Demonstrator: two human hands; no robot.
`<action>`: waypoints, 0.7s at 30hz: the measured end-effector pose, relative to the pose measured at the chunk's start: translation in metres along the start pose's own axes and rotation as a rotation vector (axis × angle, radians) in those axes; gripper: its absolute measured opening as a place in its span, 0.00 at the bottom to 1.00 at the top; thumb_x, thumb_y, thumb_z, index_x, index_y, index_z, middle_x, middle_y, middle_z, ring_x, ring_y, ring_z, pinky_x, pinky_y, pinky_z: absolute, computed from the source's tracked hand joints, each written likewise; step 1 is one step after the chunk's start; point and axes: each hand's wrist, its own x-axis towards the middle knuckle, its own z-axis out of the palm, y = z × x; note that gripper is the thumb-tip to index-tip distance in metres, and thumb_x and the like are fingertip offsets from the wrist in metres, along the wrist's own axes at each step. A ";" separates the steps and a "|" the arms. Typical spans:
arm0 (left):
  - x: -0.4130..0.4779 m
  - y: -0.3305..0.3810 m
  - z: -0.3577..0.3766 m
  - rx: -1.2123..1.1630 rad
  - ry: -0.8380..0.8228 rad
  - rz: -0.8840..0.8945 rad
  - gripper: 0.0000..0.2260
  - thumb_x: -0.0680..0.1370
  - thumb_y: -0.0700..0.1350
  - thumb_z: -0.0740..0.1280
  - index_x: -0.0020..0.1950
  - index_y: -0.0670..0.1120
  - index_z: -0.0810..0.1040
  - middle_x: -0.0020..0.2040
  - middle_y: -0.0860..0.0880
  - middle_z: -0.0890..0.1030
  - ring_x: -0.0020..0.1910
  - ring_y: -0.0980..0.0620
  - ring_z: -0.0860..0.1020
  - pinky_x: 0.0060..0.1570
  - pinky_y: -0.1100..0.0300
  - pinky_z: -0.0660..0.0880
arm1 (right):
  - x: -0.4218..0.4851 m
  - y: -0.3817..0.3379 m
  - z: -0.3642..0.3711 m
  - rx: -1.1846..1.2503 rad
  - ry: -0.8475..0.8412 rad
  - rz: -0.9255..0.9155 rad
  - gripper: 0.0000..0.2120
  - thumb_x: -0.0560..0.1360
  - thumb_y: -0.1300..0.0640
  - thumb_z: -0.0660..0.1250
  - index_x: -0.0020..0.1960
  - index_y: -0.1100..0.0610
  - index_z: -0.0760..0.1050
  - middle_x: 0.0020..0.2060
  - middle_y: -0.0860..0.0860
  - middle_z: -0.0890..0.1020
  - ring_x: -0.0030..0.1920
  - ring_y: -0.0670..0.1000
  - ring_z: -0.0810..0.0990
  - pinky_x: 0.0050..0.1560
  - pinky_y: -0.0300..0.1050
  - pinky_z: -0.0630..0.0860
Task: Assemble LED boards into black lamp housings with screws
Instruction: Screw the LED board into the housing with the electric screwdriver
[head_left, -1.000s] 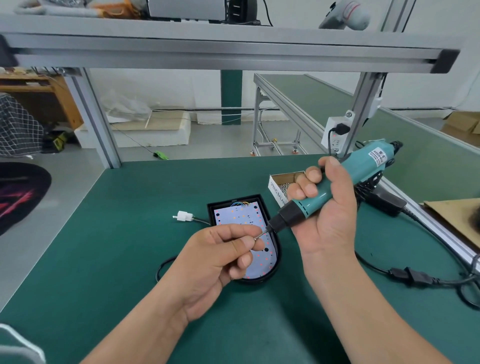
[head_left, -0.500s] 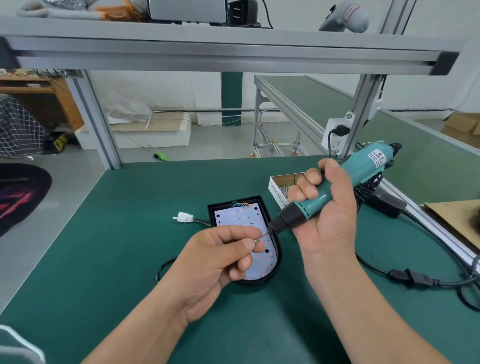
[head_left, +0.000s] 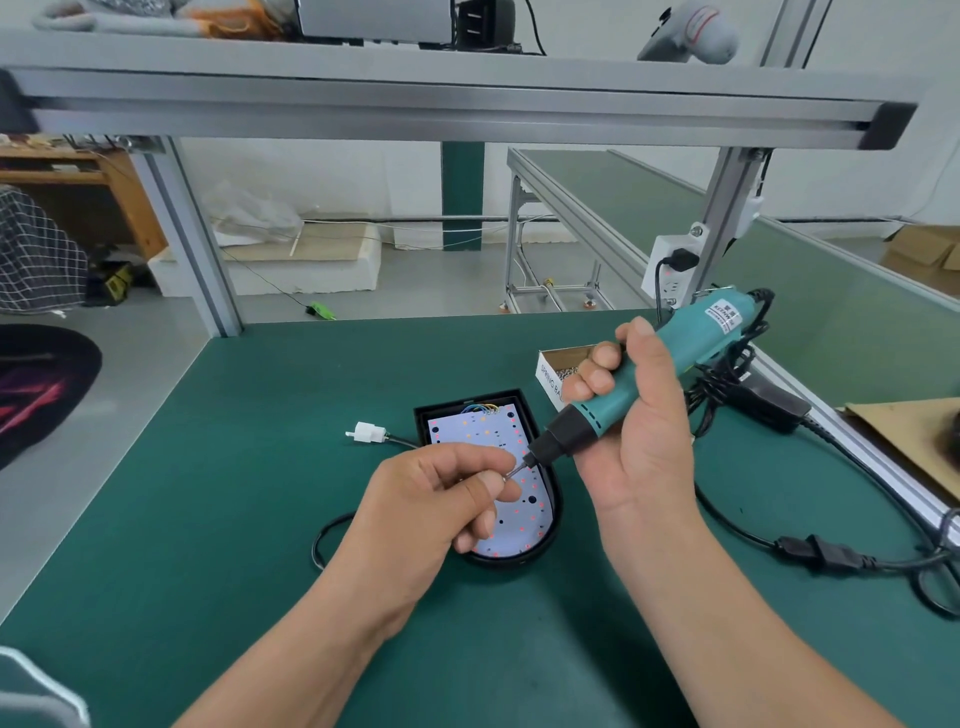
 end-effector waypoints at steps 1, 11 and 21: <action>0.000 0.000 0.000 0.004 -0.004 -0.002 0.11 0.81 0.34 0.69 0.50 0.46 0.88 0.36 0.46 0.86 0.27 0.54 0.73 0.30 0.65 0.71 | 0.001 0.000 -0.001 0.008 -0.005 0.004 0.08 0.81 0.55 0.70 0.51 0.54 0.71 0.36 0.50 0.74 0.31 0.46 0.70 0.34 0.40 0.72; 0.001 -0.007 -0.002 0.022 -0.041 -0.019 0.09 0.83 0.35 0.68 0.54 0.45 0.86 0.40 0.44 0.87 0.29 0.53 0.73 0.30 0.63 0.71 | 0.004 0.006 -0.008 0.032 0.008 0.027 0.06 0.82 0.56 0.69 0.50 0.55 0.72 0.36 0.50 0.74 0.31 0.46 0.70 0.33 0.39 0.72; 0.002 -0.009 -0.001 -0.092 -0.064 -0.084 0.08 0.84 0.36 0.68 0.56 0.42 0.86 0.42 0.41 0.85 0.28 0.53 0.72 0.30 0.64 0.70 | 0.003 0.006 -0.009 0.047 -0.005 0.010 0.06 0.82 0.56 0.68 0.48 0.55 0.72 0.36 0.50 0.73 0.31 0.46 0.69 0.34 0.40 0.71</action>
